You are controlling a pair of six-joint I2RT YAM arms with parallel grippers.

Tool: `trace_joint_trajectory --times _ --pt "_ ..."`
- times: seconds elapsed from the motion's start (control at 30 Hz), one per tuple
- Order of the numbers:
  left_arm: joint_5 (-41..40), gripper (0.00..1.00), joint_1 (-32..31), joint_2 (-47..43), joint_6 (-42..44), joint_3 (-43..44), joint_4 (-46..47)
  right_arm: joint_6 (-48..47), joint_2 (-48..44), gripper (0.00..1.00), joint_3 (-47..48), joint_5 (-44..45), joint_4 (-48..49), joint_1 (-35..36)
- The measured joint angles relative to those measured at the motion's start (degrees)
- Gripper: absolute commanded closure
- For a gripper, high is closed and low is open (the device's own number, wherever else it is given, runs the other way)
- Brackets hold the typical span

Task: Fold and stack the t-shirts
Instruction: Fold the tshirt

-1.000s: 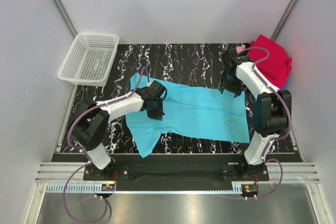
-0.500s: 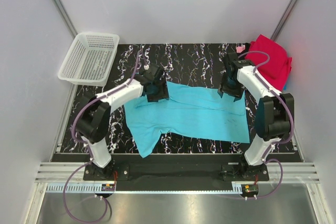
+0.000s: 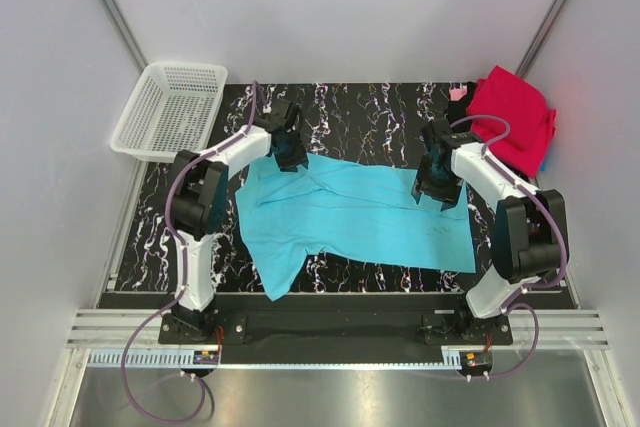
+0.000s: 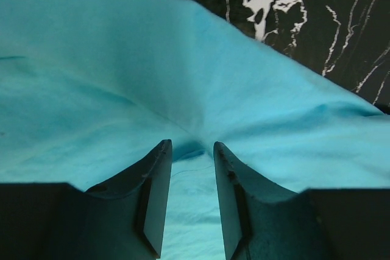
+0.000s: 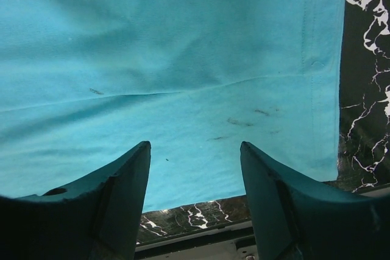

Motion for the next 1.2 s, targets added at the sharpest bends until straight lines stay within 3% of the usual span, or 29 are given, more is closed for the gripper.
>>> trace_joint_trajectory --times 0.43,0.9,1.13,1.2 --pt "1.7 0.61 -0.35 1.55 -0.04 2.05 -0.57 0.63 0.0 0.32 -0.09 0.02 0.59 1.03" --pt "3.19 0.66 -1.92 1.77 -0.5 -1.42 -0.7 1.16 0.0 0.32 -0.09 0.13 0.55 1.73" --pt "3.04 1.0 -2.36 1.75 -0.96 -1.86 -0.68 1.44 0.0 0.32 -0.09 0.24 0.55 1.9" --pt "2.91 1.0 -2.4 1.75 -0.87 -1.88 -0.7 1.53 0.0 0.32 -0.09 0.26 0.55 2.01"
